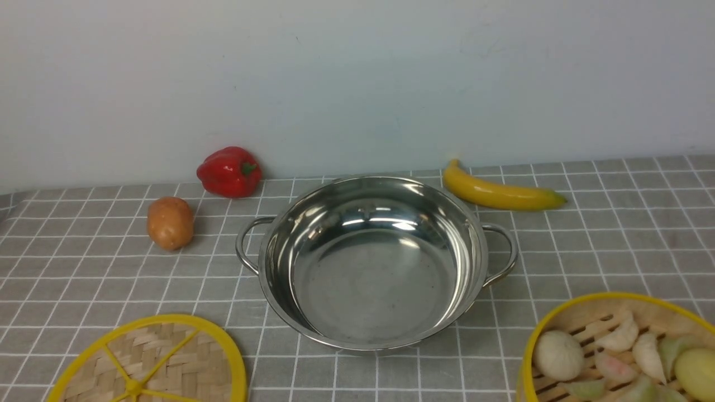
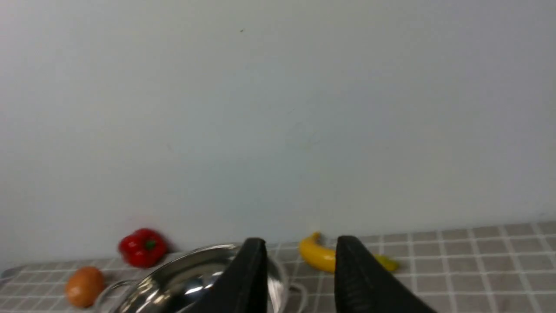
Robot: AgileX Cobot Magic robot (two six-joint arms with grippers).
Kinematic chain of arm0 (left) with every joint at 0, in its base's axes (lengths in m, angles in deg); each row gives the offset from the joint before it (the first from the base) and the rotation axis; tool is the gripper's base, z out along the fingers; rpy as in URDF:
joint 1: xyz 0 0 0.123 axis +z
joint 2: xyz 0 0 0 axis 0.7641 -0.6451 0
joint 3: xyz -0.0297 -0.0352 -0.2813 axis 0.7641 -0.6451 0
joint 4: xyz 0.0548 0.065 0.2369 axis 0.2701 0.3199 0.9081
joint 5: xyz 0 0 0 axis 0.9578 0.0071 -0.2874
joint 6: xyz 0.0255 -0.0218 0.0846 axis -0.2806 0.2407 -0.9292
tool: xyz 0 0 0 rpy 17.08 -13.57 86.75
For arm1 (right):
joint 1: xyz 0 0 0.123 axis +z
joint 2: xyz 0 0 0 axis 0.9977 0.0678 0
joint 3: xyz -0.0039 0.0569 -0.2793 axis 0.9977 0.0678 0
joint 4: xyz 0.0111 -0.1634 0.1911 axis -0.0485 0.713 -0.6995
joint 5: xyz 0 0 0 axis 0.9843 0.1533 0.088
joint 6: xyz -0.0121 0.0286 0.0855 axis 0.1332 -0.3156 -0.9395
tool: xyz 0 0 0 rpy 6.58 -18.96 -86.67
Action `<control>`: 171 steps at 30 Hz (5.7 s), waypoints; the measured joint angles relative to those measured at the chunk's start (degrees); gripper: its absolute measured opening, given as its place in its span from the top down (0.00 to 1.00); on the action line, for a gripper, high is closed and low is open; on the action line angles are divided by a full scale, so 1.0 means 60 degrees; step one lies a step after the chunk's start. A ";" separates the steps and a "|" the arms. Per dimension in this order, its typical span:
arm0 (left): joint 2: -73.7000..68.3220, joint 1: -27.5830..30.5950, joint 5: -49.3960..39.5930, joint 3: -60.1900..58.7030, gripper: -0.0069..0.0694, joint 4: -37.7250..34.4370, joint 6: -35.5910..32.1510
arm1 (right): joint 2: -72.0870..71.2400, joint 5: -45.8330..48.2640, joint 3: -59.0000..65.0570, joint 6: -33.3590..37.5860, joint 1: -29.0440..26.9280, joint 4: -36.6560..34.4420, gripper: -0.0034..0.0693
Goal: Place the steamer in the pot on the grey tablecloth, and put the lid on the steamer.
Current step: 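Reach for and grasp the rim of the bamboo steamer holding the buns with the right gripper, then place the bamboo steamer basket of food into the steel pot with the right gripper, then grasp the bamboo steamer lid lying on the table by its centre knob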
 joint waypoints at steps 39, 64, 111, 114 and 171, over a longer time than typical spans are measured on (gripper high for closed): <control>0.0000 0.0000 0.0000 0.0000 0.59 0.0000 0.0000 | 1.0863 0.2468 -0.0027 0.3298 0.5334 0.2625 0.45; 0.0000 0.0000 0.0000 0.0000 0.59 0.0000 0.0000 | 1.2617 0.2263 -0.0094 0.2637 0.6035 0.3156 0.82; 0.0000 0.0000 0.0004 0.0000 0.59 0.0000 0.0000 | 1.8428 0.4084 -1.1037 0.4825 0.8646 0.6185 0.81; 0.0000 0.0000 0.0004 0.0000 0.59 0.0000 0.0000 | 1.8731 0.4056 -1.1040 0.4825 0.8646 0.6185 0.82; 0.0000 0.0000 0.0004 0.0000 0.59 0.0000 0.0000 | 1.5232 0.3833 -1.1152 0.0650 0.8659 0.6676 0.91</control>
